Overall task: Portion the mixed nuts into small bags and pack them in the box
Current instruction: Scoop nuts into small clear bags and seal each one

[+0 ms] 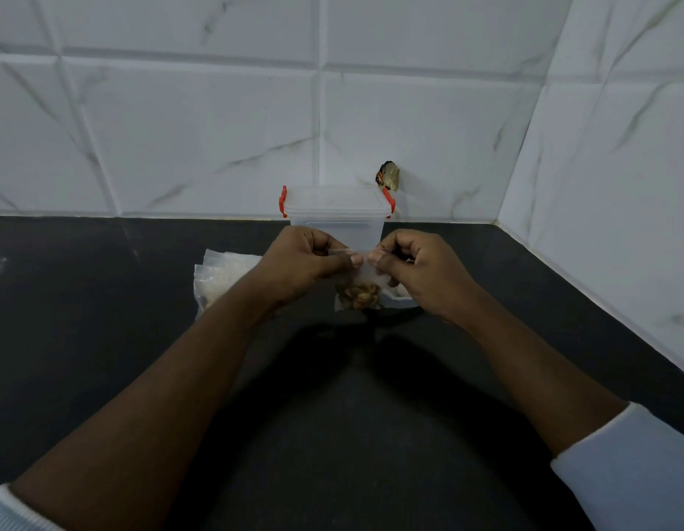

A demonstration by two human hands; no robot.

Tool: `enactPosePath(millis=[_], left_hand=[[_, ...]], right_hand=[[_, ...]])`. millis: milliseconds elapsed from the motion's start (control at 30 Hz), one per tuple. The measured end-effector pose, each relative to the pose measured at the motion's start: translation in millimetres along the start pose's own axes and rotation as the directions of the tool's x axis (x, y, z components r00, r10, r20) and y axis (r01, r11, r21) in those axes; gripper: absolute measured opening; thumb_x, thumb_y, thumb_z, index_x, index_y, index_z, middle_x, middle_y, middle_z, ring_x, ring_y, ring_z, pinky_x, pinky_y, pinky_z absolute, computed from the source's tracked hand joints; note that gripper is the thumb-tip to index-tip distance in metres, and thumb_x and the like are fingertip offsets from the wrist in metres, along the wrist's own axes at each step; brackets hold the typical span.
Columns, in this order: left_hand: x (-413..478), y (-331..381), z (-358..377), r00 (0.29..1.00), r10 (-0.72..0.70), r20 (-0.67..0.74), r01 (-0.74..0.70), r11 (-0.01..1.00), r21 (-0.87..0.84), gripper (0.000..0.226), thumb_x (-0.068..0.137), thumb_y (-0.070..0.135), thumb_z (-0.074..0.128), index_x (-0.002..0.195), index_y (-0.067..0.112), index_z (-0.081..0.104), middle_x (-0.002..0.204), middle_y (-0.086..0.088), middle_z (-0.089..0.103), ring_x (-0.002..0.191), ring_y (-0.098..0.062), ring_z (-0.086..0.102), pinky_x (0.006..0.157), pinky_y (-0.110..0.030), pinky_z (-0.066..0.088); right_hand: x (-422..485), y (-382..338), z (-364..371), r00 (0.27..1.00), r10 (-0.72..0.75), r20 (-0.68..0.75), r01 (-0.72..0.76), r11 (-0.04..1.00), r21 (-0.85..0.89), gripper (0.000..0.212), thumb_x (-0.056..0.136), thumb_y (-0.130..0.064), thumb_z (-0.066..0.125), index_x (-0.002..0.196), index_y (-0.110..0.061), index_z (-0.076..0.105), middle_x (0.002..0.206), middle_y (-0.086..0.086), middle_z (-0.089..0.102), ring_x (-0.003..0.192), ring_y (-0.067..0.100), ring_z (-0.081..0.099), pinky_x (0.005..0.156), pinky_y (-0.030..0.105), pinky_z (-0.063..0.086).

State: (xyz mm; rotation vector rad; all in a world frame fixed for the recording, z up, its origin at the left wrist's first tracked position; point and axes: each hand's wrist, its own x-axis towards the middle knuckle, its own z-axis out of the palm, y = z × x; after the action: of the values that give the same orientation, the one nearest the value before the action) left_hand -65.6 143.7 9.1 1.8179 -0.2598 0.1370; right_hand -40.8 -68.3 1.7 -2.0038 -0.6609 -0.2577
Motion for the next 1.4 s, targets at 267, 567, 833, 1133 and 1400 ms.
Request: enactPosePath(millis=[267, 567, 833, 1133, 1400], left_hand=[[2, -2, -7, 1.000, -0.005, -0.013, 0.005, 1.000, -0.004, 0.008, 0.090, 0.013, 0.074, 0.091, 0.005, 0.078, 0.091, -0.011, 0.079, 0.092, -0.025, 0.076, 0.094, -0.043, 0.059], [-1, 9, -10, 0.996, -0.051, 0.067, 0.051, 0.999, 0.000, 0.028, 0.096, 0.016, 0.068, 0.106, -0.010, 0.066, 0.100, -0.020, 0.075, 0.092, -0.028, 0.074, 0.080, -0.032, 0.061], [-18, 41, -64, 0.985, -0.075, 0.155, 0.018, 0.939, 0.342, 0.010, 0.092, 0.011, 0.073, 0.100, 0.005, 0.074, 0.095, -0.013, 0.078, 0.092, -0.024, 0.075, 0.087, -0.032, 0.061], [-33, 36, -129, 0.901, -0.420, 0.105, 0.270, 0.735, 0.622, 0.005, 0.094, 0.009, 0.070, 0.095, 0.005, 0.072, 0.082, -0.009, 0.076, 0.069, -0.016, 0.070, 0.054, -0.021, 0.053], [-28, 28, -130, 0.923, -0.384, -0.028, 0.272, 0.598, 0.754, 0.007, 0.089, 0.018, 0.075, 0.096, 0.019, 0.075, 0.099, -0.005, 0.074, 0.087, -0.020, 0.066, 0.078, -0.036, 0.055]], right_hand=[[2, 5, -11, 0.996, 0.069, -0.048, -0.061, 0.986, 0.153, 0.005, 0.092, -0.013, 0.075, 0.088, -0.010, 0.075, 0.078, 0.011, 0.075, 0.063, 0.016, 0.065, 0.068, 0.032, 0.059], [-3, -3, 2, 0.998, 0.008, -0.060, 0.003, 0.984, 0.179, 0.013, 0.098, -0.012, 0.068, 0.099, -0.001, 0.076, 0.080, 0.016, 0.074, 0.067, 0.023, 0.068, 0.068, 0.033, 0.061], [-5, -6, 15, 0.995, -0.099, -0.030, 0.101, 0.992, 0.074, 0.029, 0.105, -0.017, 0.057, 0.131, -0.016, 0.069, 0.092, -0.002, 0.077, 0.075, 0.019, 0.070, 0.070, 0.032, 0.061], [-8, -3, 18, 0.990, -0.130, 0.045, 0.132, 0.990, -0.041, 0.026, 0.105, -0.014, 0.057, 0.126, -0.019, 0.071, 0.085, -0.004, 0.075, 0.064, 0.009, 0.065, 0.064, 0.020, 0.054], [-11, -7, 16, 0.989, -0.102, 0.108, 0.108, 0.993, -0.051, 0.024, 0.103, -0.011, 0.059, 0.122, -0.017, 0.073, 0.085, -0.002, 0.076, 0.066, 0.004, 0.068, 0.064, 0.018, 0.055]])
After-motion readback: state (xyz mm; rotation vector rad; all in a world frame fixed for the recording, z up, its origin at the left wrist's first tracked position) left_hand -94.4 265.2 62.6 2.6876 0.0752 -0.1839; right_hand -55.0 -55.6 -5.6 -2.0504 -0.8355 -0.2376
